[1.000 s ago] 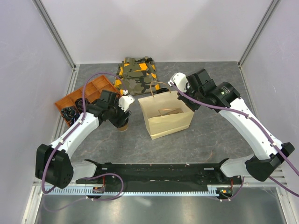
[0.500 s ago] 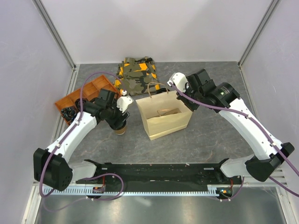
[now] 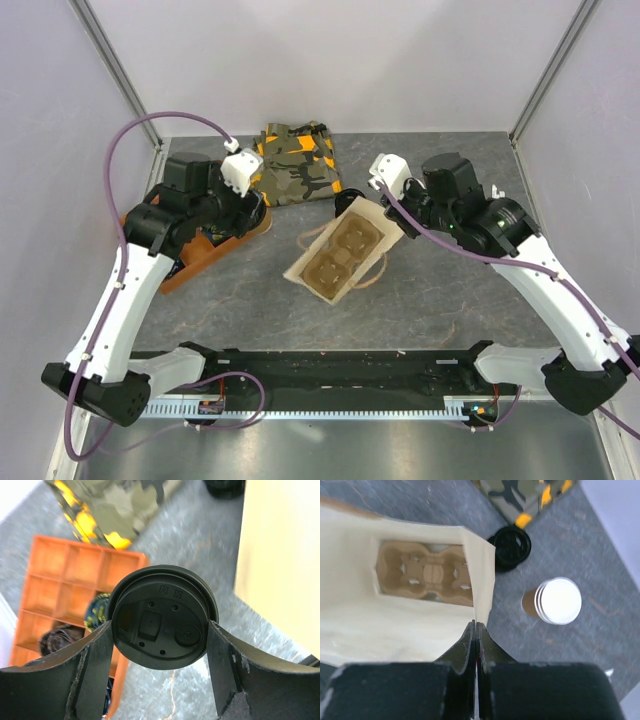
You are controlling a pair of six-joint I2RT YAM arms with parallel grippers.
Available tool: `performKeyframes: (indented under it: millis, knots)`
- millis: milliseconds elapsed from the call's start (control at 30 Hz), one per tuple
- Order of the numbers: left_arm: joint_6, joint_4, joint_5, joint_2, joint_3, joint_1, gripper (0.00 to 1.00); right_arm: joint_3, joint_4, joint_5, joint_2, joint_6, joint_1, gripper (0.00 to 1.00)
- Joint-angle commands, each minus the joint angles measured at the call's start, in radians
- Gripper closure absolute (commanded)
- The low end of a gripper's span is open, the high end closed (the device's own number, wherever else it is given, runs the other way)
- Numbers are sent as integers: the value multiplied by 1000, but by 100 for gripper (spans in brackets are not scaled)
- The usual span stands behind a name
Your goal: Pack the takeout coffee
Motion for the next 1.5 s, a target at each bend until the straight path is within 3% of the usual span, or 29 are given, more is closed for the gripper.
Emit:
performKeyframes:
  millis: [0, 233, 500, 633, 833, 967, 1133, 1300, 1467]
  knots:
    - [-51, -34, 32, -8, 129, 5, 63, 15, 101, -140, -38, -93, -1, 100]
    - [6, -60, 127, -2, 243, 0, 63, 58, -31, -338, -9, -213, -1, 100]
    - [125, -103, 187, -13, 348, -68, 63, 190, -131, -361, 111, -118, 3, 100]
    - [147, -199, 260, 59, 547, -78, 63, 219, -145, -361, 163, -76, 14, 100]
    - [295, -262, 339, 58, 649, -167, 62, 271, -159, -347, 232, -43, 22, 100]
    - [362, -327, 339, 81, 738, -255, 62, 322, -175, -338, 288, -9, 25, 100]
    - [450, -386, 337, 99, 732, -347, 61, 365, -182, -302, 325, 19, 32, 100]
    - [466, -408, 246, 139, 750, -492, 62, 398, -192, -274, 356, 51, 45, 100]
    - [471, -410, 238, 179, 772, -528, 63, 412, -200, -234, 364, 86, 65, 100]
